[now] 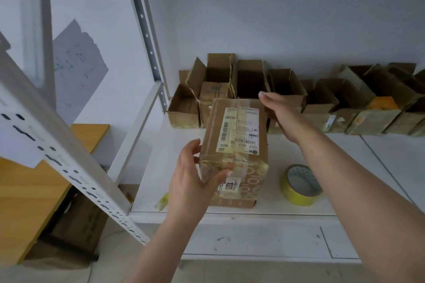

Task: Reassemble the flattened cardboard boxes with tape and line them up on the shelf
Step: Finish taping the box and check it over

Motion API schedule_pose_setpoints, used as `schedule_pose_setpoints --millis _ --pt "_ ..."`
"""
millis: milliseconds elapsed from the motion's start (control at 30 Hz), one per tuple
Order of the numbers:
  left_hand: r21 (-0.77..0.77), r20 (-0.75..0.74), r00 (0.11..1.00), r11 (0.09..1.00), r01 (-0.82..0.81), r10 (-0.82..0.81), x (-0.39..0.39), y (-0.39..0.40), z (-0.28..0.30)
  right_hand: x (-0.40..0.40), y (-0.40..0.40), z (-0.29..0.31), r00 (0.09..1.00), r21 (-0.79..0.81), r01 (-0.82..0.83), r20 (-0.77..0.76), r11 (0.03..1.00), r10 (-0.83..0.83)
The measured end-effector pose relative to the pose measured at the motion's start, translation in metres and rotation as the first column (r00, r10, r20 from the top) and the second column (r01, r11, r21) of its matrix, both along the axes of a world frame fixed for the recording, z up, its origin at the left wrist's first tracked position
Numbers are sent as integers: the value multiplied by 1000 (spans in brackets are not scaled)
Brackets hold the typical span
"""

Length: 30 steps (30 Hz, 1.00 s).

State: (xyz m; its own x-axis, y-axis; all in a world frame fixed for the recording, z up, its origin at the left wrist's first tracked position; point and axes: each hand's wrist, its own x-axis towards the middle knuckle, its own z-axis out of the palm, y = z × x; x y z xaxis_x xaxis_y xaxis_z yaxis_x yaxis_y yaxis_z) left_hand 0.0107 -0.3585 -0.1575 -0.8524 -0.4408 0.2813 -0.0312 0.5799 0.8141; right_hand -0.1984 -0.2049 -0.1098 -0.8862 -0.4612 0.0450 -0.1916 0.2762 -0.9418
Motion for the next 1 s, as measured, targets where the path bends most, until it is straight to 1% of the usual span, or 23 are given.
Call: schedule_pose_setpoints --millis 67,167,233,300,367,433,467,533,600,633,700,733,767,833,867,900,933,1000 --pt "16 -66 997 999 -41 42 0 -2 4 1 6 6 997 -104 79 -12 991 -81" --pt "49 -180 968 984 -170 176 -5 -15 16 7 18 24 980 -279 195 31 940 -195" --pt "81 -178 958 973 -214 225 -11 -23 28 10 29 36 970 -342 244 70 907 -234" --pt "116 -140 974 980 -163 178 -19 -27 34 14 40 45 954 -363 299 105 883 -280" --pt "123 -155 982 988 -91 110 -23 -27 38 19 51 50 940 -383 340 116 859 -320" --pt "131 -186 980 990 -45 69 -27 -25 43 25 60 50 934 -413 349 84 841 -346" --pt "161 -198 979 987 -25 57 -29 -23 45 29 63 50 929 -429 353 57 832 -365" --pt "268 -212 977 963 36 22 -34 -21 50 37 66 49 919 -480 354 19 803 -394" --pt "341 -231 972 932 120 -41 -38 -18 56 45 65 48 926 -529 323 5 785 -378" --pt "360 -242 968 919 160 -74 -40 -17 59 49 64 46 936 -550 309 33 776 -349" --pt "366 -271 955 906 214 -116 -45 -17 66 57 62 45 952 -570 307 168 762 -257" --pt "343 -285 950 913 222 -123 -48 -18 70 61 61 44 957 -580 287 209 762 -202" --pt "324 -293 949 922 211 -115 -51 -19 74 64 61 44 964 -590 254 216 767 -154" --pt "373 -259 965 919 126 -27 -57 -26 80 70 60 44 977 -599 201 178 776 -116" --pt "408 -222 975 908 90 3 -59 -30 82 74 59 45 978 -598 206 153 774 -141" --pt "433 -185 983 898 82 0 -60 -33 84 78 57 46 975 -601 220 124 768 -183" --pt "468 -158 987 879 93 -20 -61 -35 84 82 56 46 972 -599 228 89 767 -220" --pt "574 -135 989 808 133 -67 -62 -37 85 87 54 42 960 -587 233 10 775 -281"
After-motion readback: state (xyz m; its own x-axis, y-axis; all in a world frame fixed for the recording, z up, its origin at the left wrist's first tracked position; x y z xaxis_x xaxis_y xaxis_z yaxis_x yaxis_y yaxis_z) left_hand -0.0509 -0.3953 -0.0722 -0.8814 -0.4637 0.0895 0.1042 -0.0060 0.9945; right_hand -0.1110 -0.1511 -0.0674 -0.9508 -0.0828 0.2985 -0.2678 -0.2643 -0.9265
